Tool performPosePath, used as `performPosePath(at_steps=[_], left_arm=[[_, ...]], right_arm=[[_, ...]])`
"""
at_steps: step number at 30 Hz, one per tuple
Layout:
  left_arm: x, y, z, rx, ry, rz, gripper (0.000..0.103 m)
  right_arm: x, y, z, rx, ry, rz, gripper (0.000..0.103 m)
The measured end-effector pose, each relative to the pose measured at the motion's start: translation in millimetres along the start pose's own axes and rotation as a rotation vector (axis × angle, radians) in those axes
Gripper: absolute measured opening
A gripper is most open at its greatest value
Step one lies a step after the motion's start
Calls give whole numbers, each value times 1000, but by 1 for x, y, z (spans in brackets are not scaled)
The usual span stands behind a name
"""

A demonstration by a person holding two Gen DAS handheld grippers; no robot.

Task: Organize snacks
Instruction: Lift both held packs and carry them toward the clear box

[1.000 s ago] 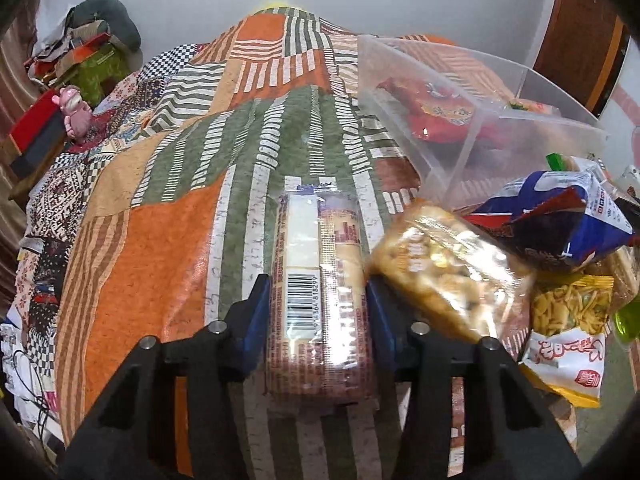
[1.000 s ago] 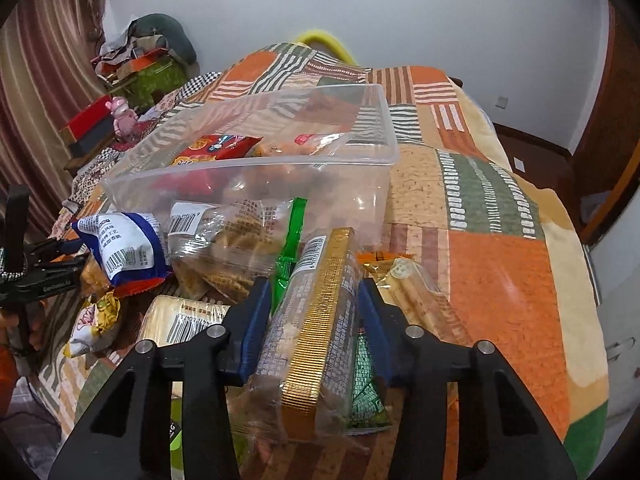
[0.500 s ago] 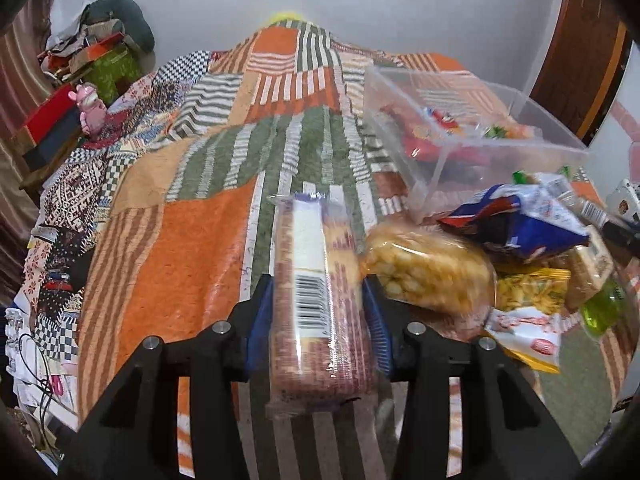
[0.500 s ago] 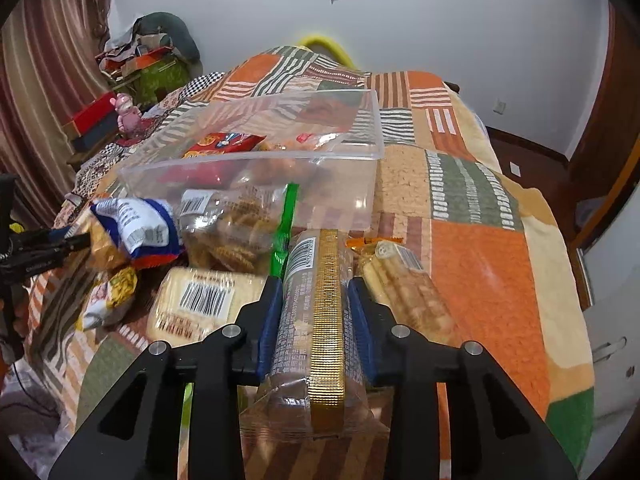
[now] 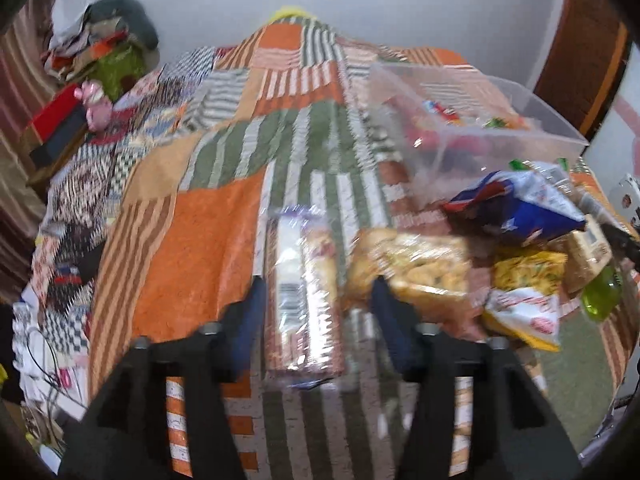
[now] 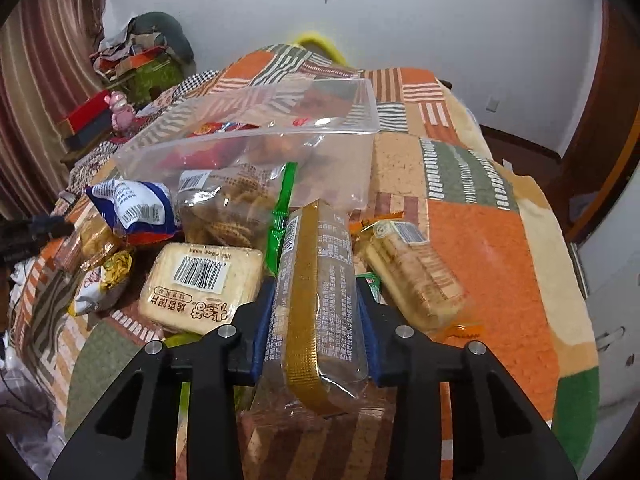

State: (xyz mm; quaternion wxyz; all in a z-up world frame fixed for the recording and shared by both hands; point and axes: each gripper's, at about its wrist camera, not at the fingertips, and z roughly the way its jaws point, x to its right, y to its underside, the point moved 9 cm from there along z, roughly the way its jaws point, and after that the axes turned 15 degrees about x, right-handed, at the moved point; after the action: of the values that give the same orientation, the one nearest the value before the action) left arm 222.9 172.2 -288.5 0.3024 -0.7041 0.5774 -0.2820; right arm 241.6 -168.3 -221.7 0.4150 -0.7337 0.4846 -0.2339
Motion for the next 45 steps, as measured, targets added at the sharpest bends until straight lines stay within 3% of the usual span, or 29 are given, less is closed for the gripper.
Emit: performPosePath(at_steps=[5, 8, 10, 17, 31, 38, 45], left_arm=[[-10, 20, 24, -56, 0, -10, 58], [-9, 18, 31, -27, -11, 7, 56], [-8, 15, 35, -11, -19, 12, 46], [-11, 6, 28, 1, -35, -16, 45], [35, -77, -31, 183, 51, 41, 45], [69, -117, -33, 237, 122, 60, 45], [96, -137, -10, 225, 162, 83, 45]], right_arm=[[5, -3, -6, 18, -2, 50, 33], [8, -5, -11, 32, 0, 72, 33], [10, -8, -16, 43, 3, 82, 33], [11, -24, -30, 93, 1, 86, 33], [14, -74, -35, 224, -4, 74, 33], [6, -104, -22, 276, -26, 48, 33], [-1, -119, 5, 269, -21, -1, 33]])
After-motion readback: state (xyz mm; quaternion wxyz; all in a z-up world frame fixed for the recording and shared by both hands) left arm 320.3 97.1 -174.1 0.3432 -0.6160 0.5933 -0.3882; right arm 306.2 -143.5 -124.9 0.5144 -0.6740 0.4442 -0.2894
